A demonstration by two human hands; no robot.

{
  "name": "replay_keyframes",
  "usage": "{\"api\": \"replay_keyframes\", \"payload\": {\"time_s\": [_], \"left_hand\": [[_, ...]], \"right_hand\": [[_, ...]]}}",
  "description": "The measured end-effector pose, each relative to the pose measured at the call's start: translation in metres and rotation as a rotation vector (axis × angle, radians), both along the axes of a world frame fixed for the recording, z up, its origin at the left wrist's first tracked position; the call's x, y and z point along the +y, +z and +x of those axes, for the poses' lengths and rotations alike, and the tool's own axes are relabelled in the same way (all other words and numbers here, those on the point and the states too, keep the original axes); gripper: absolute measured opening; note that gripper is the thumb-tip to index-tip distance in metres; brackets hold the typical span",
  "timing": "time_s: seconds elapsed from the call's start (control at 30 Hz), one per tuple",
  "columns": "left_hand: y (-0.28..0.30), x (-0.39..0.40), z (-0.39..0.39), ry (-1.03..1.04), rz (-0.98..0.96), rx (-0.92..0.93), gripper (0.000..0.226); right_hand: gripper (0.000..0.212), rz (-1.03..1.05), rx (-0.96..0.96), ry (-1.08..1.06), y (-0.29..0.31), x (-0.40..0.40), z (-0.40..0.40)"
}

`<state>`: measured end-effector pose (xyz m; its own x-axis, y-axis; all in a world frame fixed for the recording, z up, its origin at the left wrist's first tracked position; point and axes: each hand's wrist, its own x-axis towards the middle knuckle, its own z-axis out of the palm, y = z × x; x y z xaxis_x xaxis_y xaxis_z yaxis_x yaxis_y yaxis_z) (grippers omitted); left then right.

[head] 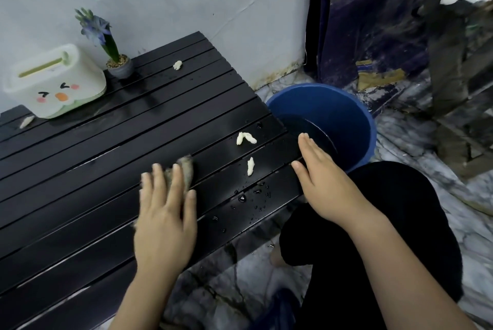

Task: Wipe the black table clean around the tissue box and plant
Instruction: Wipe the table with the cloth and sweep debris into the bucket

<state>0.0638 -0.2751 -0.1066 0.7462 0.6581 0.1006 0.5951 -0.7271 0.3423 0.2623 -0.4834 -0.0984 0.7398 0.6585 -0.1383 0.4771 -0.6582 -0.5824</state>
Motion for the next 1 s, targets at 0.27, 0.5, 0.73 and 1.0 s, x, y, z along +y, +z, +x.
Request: {"api": "replay_keyframes", "payload": {"time_s": [0.27,0.5,0.73,1.0], "left_hand": [[-0.002,-0.034,0.08,-0.365,0.084,0.001,0.056],[0.002,-0.034,0.192,-0.508,0.005,0.042,0.051],[0.032,-0.02,0.252,-0.505,-0.5,-0.158,0.041],[0.051,0.009,0.148,-0.568,-0.343,-0.286,0.043]], "right_hand": [[0.062,-0.014,-0.04,-0.002,-0.004,0.002,0.002],[0.061,-0.007,-0.078,0.001,-0.007,0.001,0.003],[0.061,0.009,-0.064,0.01,-0.005,0.0,0.001],[0.06,0.004,-0.011,0.012,-0.001,-0.003,0.006]]}}
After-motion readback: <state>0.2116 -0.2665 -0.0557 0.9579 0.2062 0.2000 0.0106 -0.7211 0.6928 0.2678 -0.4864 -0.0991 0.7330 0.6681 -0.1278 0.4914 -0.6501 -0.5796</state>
